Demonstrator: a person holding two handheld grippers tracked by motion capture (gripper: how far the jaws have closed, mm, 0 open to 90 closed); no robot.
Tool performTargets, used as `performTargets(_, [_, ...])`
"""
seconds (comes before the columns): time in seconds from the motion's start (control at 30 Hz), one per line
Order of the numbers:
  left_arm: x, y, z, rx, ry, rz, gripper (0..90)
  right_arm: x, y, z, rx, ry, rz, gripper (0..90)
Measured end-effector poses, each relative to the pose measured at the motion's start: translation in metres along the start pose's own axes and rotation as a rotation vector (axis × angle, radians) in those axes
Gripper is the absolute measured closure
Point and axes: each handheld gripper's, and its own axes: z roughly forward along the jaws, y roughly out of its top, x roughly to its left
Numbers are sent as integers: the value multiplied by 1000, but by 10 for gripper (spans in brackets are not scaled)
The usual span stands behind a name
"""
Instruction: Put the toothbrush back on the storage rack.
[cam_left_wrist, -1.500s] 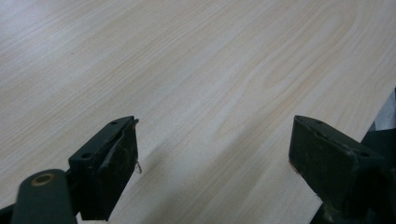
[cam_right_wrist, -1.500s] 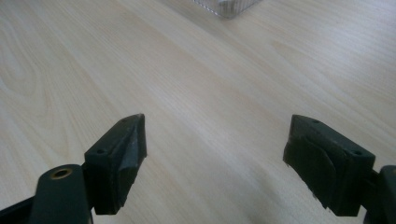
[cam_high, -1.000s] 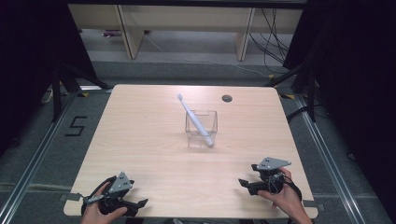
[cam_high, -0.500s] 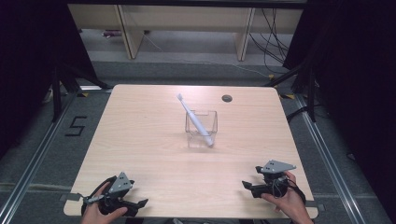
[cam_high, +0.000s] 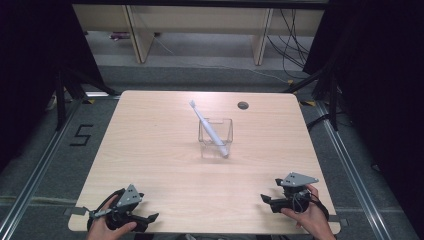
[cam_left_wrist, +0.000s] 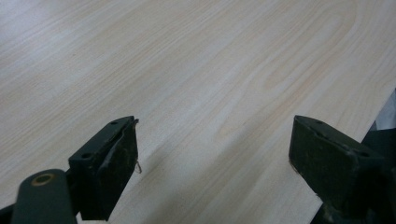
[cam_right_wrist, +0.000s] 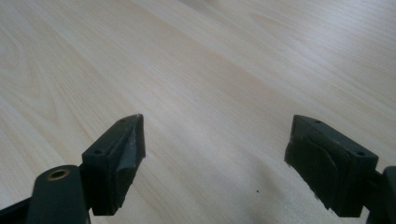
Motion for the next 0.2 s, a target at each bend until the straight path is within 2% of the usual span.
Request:
performTargets(0.03, [0, 0, 1, -2, 0, -9, 153, 2, 0, 0, 0, 9, 18, 200])
performTargets(0.07, [0, 0, 0, -1, 0, -1, 153, 2, 0, 0, 7, 8, 18, 200])
performTargets(0.1, [0, 0, 1, -1, -3, -2, 153, 4, 0, 0, 17, 19, 44, 201])
performTargets(0.17, [-1, 0, 1, -8, -1, -12, 153, 3, 0, 0, 15, 19, 40, 200])
performTargets(0.2, [0, 0, 0, 0, 0, -3, 153, 2, 0, 0, 1, 10, 19, 200])
